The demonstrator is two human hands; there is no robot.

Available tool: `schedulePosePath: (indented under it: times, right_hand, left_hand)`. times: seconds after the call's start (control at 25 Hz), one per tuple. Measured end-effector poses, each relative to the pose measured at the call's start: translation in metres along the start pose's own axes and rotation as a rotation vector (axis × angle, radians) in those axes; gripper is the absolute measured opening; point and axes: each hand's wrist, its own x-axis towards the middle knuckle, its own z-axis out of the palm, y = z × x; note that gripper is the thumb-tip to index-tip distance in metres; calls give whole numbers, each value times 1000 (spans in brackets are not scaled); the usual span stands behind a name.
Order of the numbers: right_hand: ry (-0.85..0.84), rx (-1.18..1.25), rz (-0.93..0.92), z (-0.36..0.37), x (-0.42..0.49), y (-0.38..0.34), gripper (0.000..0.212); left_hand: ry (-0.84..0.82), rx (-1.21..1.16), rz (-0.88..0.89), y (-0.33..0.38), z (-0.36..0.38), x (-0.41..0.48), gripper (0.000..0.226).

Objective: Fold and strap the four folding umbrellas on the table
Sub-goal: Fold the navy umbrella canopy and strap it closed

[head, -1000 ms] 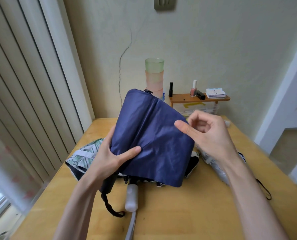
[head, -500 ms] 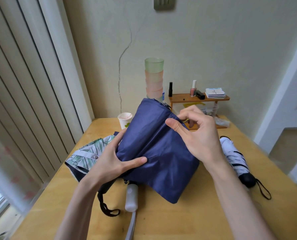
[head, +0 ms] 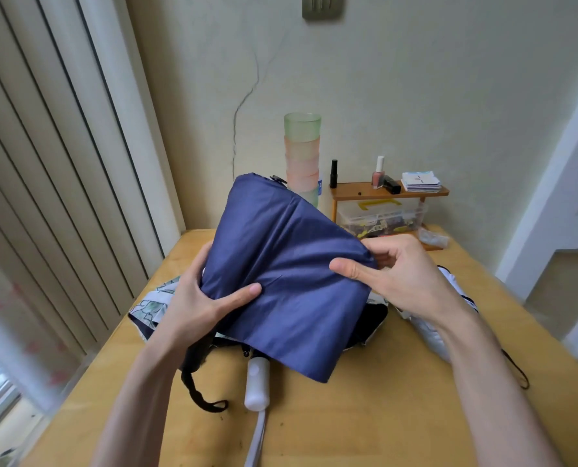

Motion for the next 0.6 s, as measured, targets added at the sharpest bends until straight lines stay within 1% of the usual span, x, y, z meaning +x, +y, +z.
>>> schedulePosePath:
  times: [0.04, 0.08, 0.12, 0.2, 0.32, 0.4, 0.48, 0.56, 0.6]
  right_hand:
    - [49, -32, -11, -1, 1, 4, 42]
    - [91, -33, -7, -3, 1, 7, 42]
    - [107, 0, 2, -5, 0, 10, 36]
    - [66, 75, 39, -11, -2, 14, 22]
    - [-21, 81, 94, -11, -1, 18, 14]
    - [38, -3, 114, -10, 3, 20, 21]
    - [155, -88, 93, -17, 2, 20, 33]
    - [225, -71, 51, -29, 0, 18, 37]
    - [214, -26, 35, -32, -2, 16, 35]
  left_hand:
    - [1, 4, 4, -1, -1, 0, 73]
    - [1, 12, 6, -1, -1, 0, 74]
    - [1, 23, 10, -2, -2, 1, 74]
    - [-6, 40, 14, -2, -3, 1, 76]
    - [-13, 56, 13, 0, -3, 1, 85]
    - [13, 48, 17, 1, -1, 1, 78]
    - [66, 9, 21, -1, -2, 0, 70]
    - [120, -55, -2, -4, -6, 1, 73]
    - [137, -85, -19, -4, -9, 0, 75]
